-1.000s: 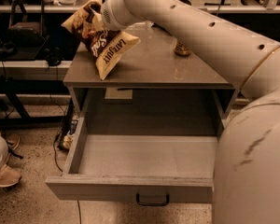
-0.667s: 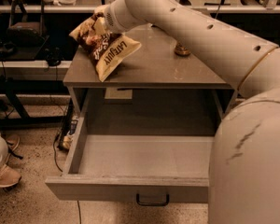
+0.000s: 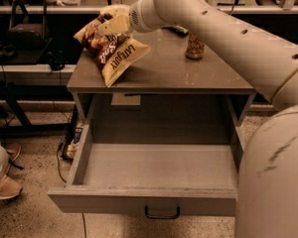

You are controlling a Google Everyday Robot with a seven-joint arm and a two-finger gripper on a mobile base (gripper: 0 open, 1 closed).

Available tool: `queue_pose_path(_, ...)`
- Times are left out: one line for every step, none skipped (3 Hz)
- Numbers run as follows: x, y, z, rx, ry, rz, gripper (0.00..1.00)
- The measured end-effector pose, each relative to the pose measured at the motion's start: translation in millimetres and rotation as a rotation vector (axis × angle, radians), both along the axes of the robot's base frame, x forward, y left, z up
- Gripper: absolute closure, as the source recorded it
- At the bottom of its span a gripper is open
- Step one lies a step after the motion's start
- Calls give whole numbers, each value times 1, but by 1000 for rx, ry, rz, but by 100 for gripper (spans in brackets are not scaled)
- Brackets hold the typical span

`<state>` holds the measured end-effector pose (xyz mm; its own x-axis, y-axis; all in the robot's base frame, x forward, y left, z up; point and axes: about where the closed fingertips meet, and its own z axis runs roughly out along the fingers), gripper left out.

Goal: Pick brown chip bag from top drawer and place on counter

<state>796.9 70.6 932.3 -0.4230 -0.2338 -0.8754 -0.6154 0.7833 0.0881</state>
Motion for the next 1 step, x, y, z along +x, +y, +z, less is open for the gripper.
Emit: queue_pose_path(-5, -55, 20, 57, -45, -80, 0)
